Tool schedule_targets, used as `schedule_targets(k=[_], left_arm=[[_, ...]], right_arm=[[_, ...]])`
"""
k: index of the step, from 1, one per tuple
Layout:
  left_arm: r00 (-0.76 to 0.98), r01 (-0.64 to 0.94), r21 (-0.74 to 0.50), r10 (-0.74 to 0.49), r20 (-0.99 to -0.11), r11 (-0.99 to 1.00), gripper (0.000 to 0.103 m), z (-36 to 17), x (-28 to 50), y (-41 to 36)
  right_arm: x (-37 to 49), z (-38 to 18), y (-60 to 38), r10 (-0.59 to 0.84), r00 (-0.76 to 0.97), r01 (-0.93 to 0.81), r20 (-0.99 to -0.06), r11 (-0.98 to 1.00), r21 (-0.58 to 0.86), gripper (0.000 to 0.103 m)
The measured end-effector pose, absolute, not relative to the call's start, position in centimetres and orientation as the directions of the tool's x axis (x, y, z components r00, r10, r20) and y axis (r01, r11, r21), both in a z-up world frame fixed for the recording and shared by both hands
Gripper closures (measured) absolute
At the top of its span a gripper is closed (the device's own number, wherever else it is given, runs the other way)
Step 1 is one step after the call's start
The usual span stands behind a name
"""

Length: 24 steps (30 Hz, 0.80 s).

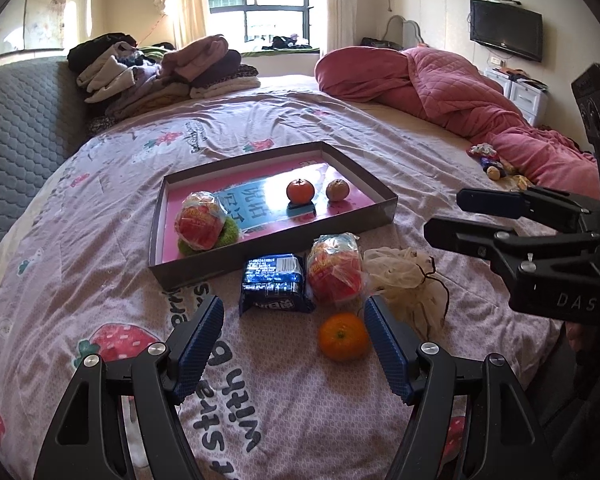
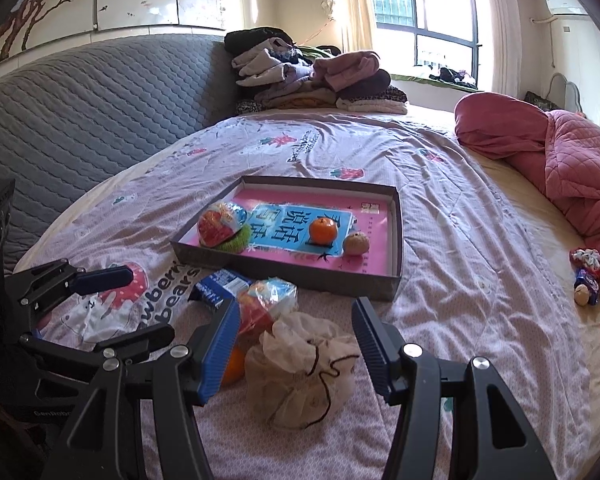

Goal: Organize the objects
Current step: 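Move left tool toward loose orange while right tool moves toward beige mesh bag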

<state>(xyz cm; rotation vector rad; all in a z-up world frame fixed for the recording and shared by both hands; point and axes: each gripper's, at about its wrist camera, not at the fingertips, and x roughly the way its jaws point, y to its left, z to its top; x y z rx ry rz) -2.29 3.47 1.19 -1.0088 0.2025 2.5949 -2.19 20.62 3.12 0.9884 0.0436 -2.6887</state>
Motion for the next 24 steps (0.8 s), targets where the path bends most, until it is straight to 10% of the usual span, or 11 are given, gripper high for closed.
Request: schedule_targets(k=[24], left_arm=[[-0.619, -0.356, -0.007, 0.241, -0.747, -0.935, 0.029, -1.3, -0.3, 4.8]], right_arm=[[0.2, 0.4, 21.8, -0.217, -0.705, 0.223, -0.676, -0.972, 0.078, 0.045]])
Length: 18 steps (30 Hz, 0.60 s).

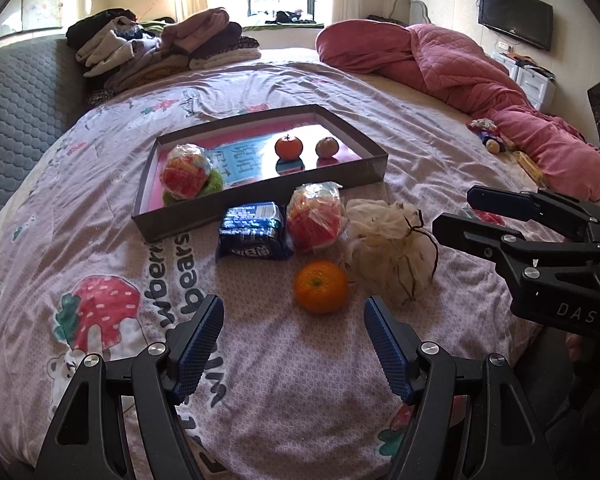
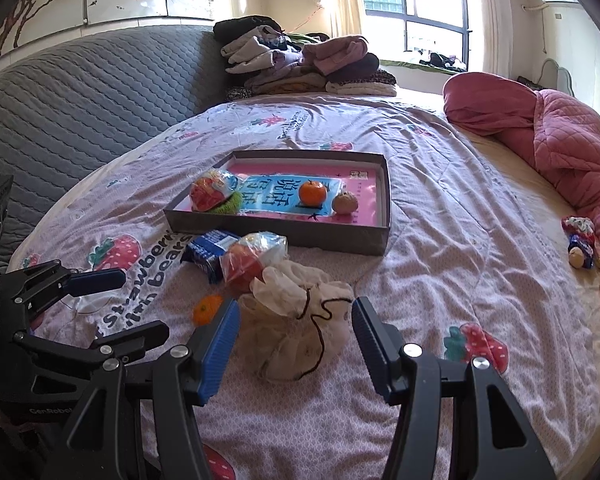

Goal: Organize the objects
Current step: 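Move left tool toward loose orange while right tool moves toward beige mesh bag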

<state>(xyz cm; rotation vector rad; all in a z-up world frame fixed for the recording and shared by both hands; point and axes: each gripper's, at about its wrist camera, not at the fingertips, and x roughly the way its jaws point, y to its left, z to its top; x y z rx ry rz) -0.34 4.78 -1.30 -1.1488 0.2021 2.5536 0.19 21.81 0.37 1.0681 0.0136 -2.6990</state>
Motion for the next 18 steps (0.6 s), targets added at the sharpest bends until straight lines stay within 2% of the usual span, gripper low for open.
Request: schedule_targets(k=[18], left_arm=[[-0.578, -0.337, -0.024, 0.226, -0.784, -0.941, 0.029, -2.9, 0.6, 5.0]], right_arm=[[1.3, -0.9, 22.4, -0.211, -0.683, 0.213, -0.699, -0.973, 0.085, 0.045]])
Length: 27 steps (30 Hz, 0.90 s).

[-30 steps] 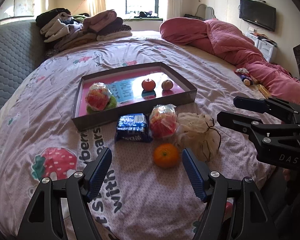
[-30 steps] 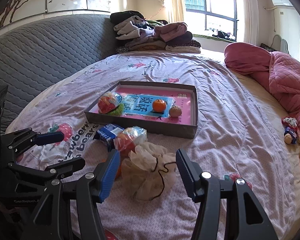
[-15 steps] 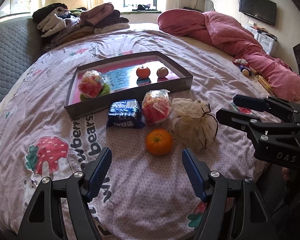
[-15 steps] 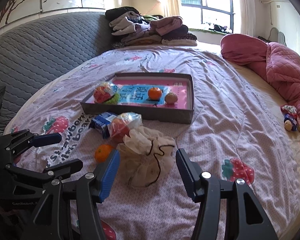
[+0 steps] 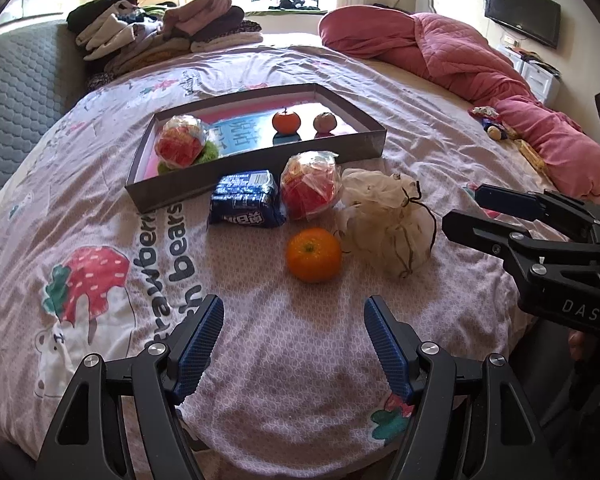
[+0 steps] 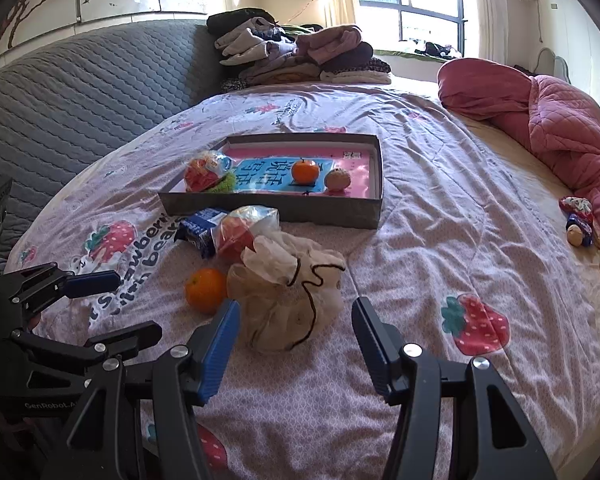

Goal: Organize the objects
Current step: 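Move left tool toward loose orange while right tool moves toward beige mesh bag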

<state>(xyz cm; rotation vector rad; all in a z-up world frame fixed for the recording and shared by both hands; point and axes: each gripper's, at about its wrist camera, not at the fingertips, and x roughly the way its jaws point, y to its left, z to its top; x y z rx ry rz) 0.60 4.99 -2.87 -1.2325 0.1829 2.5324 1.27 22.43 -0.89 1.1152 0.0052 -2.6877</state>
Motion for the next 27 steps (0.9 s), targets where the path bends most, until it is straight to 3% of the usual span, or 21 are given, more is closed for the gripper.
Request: schedule_targets(k=[27], left_arm=[[-0.578, -0.324, -0.1, 0.281, -0.766, -0.941, 0.029, -7.0, -4.0, 5.6]], right_arm=[[-3.1, -4.7, 21.9, -0.203, -0.624, 0.207, -0.755, -0.974, 0.092, 0.045]])
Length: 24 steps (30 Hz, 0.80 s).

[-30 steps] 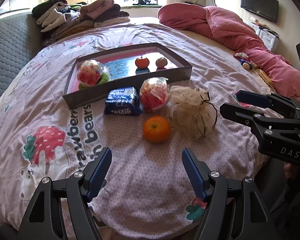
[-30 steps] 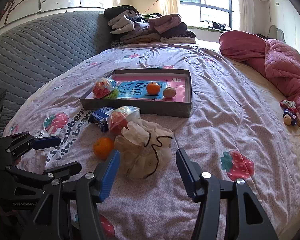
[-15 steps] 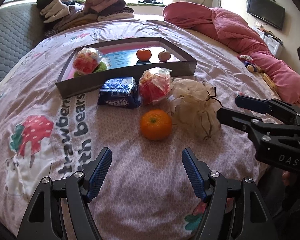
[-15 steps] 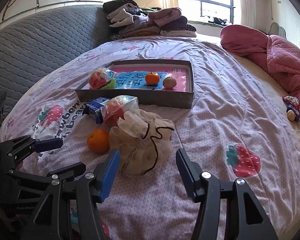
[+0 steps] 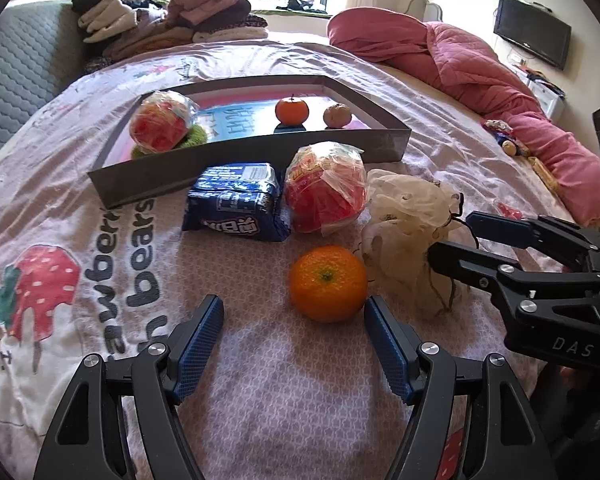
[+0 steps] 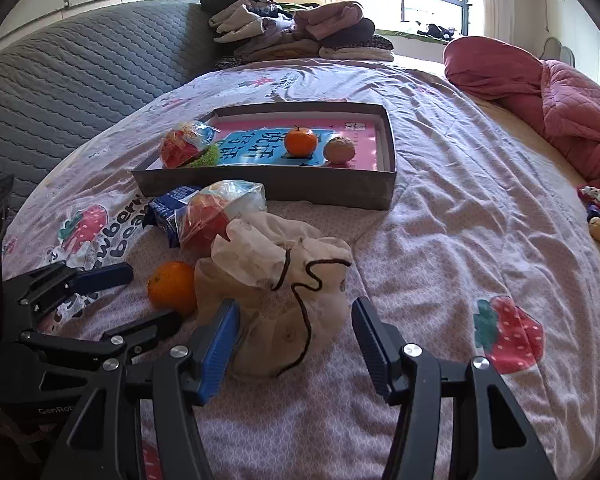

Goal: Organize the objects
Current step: 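Move left tool toward loose orange while right tool moves toward beige mesh bag, then close left tool on orange while right tool grasps beige mesh bag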

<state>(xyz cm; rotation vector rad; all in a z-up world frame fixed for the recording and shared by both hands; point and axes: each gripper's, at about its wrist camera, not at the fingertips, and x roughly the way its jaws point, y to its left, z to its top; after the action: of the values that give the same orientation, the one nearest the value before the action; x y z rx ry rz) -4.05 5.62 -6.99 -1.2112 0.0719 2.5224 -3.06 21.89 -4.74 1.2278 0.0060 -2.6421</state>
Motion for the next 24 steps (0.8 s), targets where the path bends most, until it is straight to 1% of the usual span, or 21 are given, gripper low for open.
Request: schedule_targets(k=[6, 13, 16, 17, 19, 21, 23, 24], left_arm=[[-0.591, -0.332, -0.1, 0.29, -0.753, -0.938, 0.029, -6.8, -4.6, 6.1], [-0.576, -0.328, -0.13, 0.307, -0.758, -0.936, 0.029, -7.3, -5.4, 6.0], [-0.567, -0.338, -0.105, 0.291, -0.77, -0.935, 0.029, -7.6, -5.5, 6.4], [-0.563, -0.336, -0.101, 0.286, -0.776, -0.936, 0.029, -7.7, -5.5, 6.4], [-0.557, -0.339, -0.099, 0.284, -0.78, -0.936, 0.029, -7.7, -5.4, 6.5], [-0.558, -0.332, -0.104, 0.284, -0.779, -0.938, 0.029, -7.7, -5.4, 6.4], [-0.555, -0.331, -0.096, 0.276, -0.785, -0.939, 0.029, -7.7, -5.5, 6.6], [-0.555, -0.33, -0.089, 0.27, -0.787, -0.94, 0.029, -7.7, -5.6, 6.7]], right_arm=[[-3.7, -5.3, 22.0, -0.204, -0.616, 0.199, -0.761, -0.975, 0.101, 0.045], [-4.5, -5.6, 22.6, -0.228, -0.596, 0.177, -0.77, -0.973, 0.15, 0.045], [-5.1, -5.8, 22.6, -0.201, -0.559, 0.162, -0.804, -0.978, 0.132, 0.045], [-5.4, -5.7, 22.5, -0.175, -0.521, 0.137, -0.836, -0.983, 0.121, 0.045], [-5.6, -5.0, 22.0, -0.176, -0.526, 0.141, -0.832, -0.983, 0.118, 0.045], [-6.1, -4.9, 21.5, -0.121, -0.54, 0.134, -0.833, -0.989, 0.058, 0.046], [-6.6, -5.9, 21.5, -0.083, -0.524, 0.117, -0.847, -0.993, 0.025, 0.051], [-6.8, -6.3, 21.7, -0.081, -0.511, 0.106, -0.856, -0.994, 0.031, 0.058]])
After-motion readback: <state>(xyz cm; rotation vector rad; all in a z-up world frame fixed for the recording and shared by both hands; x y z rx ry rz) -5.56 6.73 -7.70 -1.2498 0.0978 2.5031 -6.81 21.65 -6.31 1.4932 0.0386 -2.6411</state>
